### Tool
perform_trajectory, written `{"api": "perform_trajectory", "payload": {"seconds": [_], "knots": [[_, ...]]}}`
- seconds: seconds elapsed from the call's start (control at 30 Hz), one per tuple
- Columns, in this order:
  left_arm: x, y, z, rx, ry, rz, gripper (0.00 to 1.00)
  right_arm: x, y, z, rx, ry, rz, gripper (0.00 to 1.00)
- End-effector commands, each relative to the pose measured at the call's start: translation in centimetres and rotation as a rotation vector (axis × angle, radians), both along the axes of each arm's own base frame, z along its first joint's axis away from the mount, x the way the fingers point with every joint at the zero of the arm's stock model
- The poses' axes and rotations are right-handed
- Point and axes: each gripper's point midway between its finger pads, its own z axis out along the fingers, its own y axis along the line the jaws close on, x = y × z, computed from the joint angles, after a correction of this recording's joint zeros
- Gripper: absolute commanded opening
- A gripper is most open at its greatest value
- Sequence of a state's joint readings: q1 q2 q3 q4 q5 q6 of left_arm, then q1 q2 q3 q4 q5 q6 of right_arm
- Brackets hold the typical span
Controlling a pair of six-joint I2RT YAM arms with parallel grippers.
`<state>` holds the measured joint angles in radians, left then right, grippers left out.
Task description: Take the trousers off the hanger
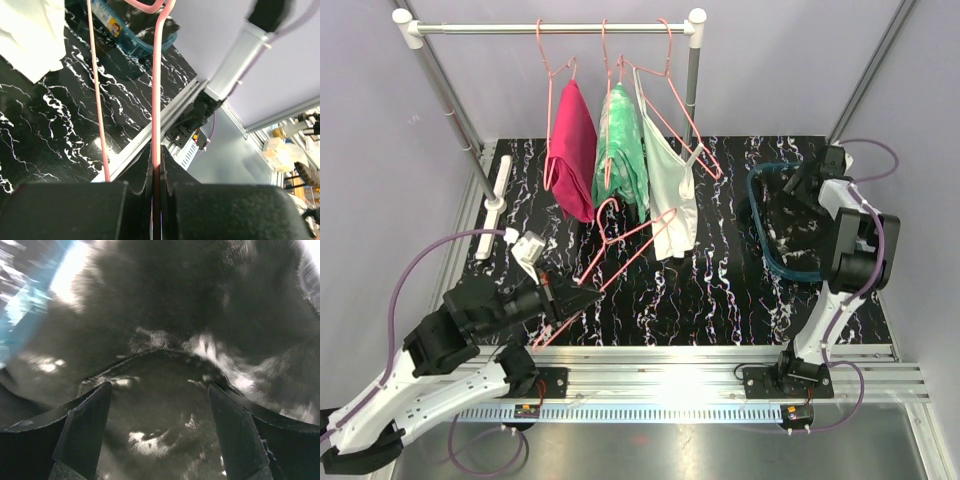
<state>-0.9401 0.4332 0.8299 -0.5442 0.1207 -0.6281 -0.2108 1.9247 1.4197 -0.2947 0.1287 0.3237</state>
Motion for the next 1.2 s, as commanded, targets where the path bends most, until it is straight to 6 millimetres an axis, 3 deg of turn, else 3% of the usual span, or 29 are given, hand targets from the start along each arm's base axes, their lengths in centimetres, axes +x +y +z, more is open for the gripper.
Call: {"api": "perform_trajectory", "payload": {"seconds": [0.0, 0.13, 0.23, 0.3, 0.4, 0.43, 0.5, 0.53, 0.57, 0.6, 0.63, 0.67, 0.7, 0.73, 0.83, 0.9, 0.93, 1.0, 1.07, 1.17], "knots": [[-1.7, 0.8, 4.0, -0.064, -0.119, -0.069, 0.00, -0.5, 1.9, -3.2, 0.139, 0.062, -0.036, 0.86], [-3.4, 1.9, 6.1, -0.080, -0.176, -0.124, 0.00, -0.5, 3.0, -6.1, 0.242, 0.138, -0.081, 0.86], [-4.7, 3.5, 8.3, -0.115, -0.264, -0.138, 0.00, -0.2, 4.4, -5.9, 0.322, 0.115, -0.053, 0.85], [-4.6, 4.8, 9.5, -0.123, -0.321, -0.095, 0.00, -0.2, 4.4, -4.8, 0.322, 0.099, -0.061, 0.86], [-3.7, 6.5, 11.1, -0.086, -0.369, -0.007, 0.00, -0.7, 3.8, 0.0, 0.278, 0.031, -0.081, 0.89], [-3.4, 6.9, 11.9, -0.059, -0.368, 0.013, 0.00, -0.5, 3.0, 4.1, 0.232, -0.045, -0.093, 0.90], [-2.5, 7.6, 12.7, -0.018, -0.390, 0.064, 0.00, -1.1, 2.7, 8.2, 0.196, -0.105, -0.093, 0.94], [-1.9, 7.6, 13.3, -0.004, -0.392, 0.087, 0.00, -1.7, 2.4, 12.8, 0.156, -0.191, -0.080, 0.99], [-1.6, 8.8, 15.4, -0.028, -0.426, 0.151, 0.00, -2.3, 2.4, 14.9, 0.138, -0.226, -0.072, 0.99], [-1.2, 9.4, 16.2, -0.030, -0.433, 0.186, 0.00, -3.1, 2.5, 17.1, 0.118, -0.254, -0.062, 0.99], [-0.4, 9.2, 16.7, -0.010, -0.430, 0.216, 0.00, -4.5, 2.6, 20.6, 0.082, -0.320, -0.042, 0.99], [0.1, 10.8, 18.7, -0.030, -0.454, 0.292, 0.00, -5.5, 2.7, 22.1, 0.063, -0.348, -0.033, 0.99], [1.6, 11.0, 18.8, 0.016, -0.434, 0.366, 0.00, -7.3, 3.3, 24.9, 0.040, -0.406, 0.004, 0.99], [1.2, 11.7, 19.7, -0.003, -0.449, 0.371, 0.00, -8.2, 3.8, 25.9, 0.031, -0.429, 0.033, 0.99], [3.7, 12.7, 20.9, 0.061, -0.448, 0.513, 0.00, -11.9, 6.7, 28.4, 0.049, -0.483, 0.169, 0.99], [5.6, 13.9, 21.6, 0.101, -0.442, 0.643, 0.00, -13.9, 8.7, 27.7, 0.099, -0.466, 0.250, 0.99], [6.0, 14.3, 22.1, 0.101, -0.441, 0.680, 0.00, -15.6, 9.5, 28.7, 0.097, -0.502, 0.281, 0.99], [6.9, 15.2, 23.5, 0.102, -0.476, 0.762, 0.00, -18.1, 11.2, 28.9, 0.119, -0.536, 0.345, 0.99], [8.1, 17.2, 24.0, 0.160, -0.493, 0.900, 0.00, -19.6, 11.9, 28.9, 0.124, -0.548, 0.373, 0.99], [9.1, 18.3, 25.5, 0.235, -0.526, 1.003, 0.00, -22.0, 12.9, 28.7, 0.083, -0.546, 0.446, 0.99]]}}
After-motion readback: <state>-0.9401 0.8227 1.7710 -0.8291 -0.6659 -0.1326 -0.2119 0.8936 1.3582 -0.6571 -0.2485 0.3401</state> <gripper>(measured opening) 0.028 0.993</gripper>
